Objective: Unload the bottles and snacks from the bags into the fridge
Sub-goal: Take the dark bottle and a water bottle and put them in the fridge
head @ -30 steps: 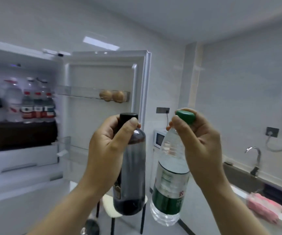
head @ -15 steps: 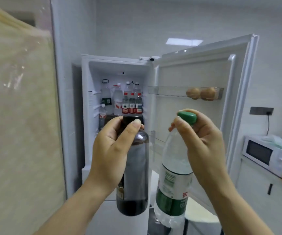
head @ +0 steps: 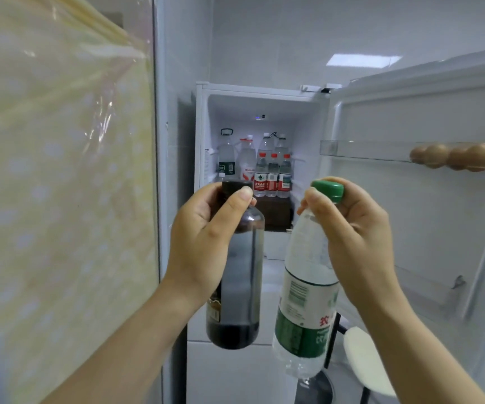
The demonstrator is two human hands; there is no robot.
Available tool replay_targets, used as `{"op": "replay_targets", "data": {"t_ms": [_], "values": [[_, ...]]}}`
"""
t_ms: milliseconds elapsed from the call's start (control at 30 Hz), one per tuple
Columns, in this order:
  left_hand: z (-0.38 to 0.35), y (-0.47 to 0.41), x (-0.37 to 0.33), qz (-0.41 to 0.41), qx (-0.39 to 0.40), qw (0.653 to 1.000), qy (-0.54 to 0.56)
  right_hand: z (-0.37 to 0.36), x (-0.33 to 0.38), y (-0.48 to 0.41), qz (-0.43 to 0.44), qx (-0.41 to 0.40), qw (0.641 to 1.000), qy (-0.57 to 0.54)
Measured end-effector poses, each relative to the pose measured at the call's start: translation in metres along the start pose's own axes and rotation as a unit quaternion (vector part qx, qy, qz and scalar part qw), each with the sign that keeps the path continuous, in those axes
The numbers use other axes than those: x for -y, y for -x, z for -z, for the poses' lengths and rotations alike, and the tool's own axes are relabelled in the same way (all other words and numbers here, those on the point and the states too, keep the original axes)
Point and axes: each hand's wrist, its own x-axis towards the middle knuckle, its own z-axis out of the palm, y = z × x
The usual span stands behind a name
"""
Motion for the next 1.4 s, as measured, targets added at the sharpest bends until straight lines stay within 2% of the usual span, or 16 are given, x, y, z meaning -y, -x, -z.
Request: {"op": "replay_targets", "data": {"t_ms": [300, 933, 1400], "values": [[0.007, -0.048, 0.062, 0.022, 0.0, 1.0, 0.006, -0.025, -0.062, -0.036, -0.01, -0.002, 1.0, 0.006], [-0.055, -0.173, 0.197, 0.035, -0.044, 0.998, -0.038, -0.021, -0.229, -0.165, -0.017, -0.002, 1.0, -0.002], [-0.033, -0.27, 0.28, 0.002, -0.018, 0.999, -0.034, -0.074, -0.315, -0.231, -0.018, -0.027, 0.999, 0.008]]}}
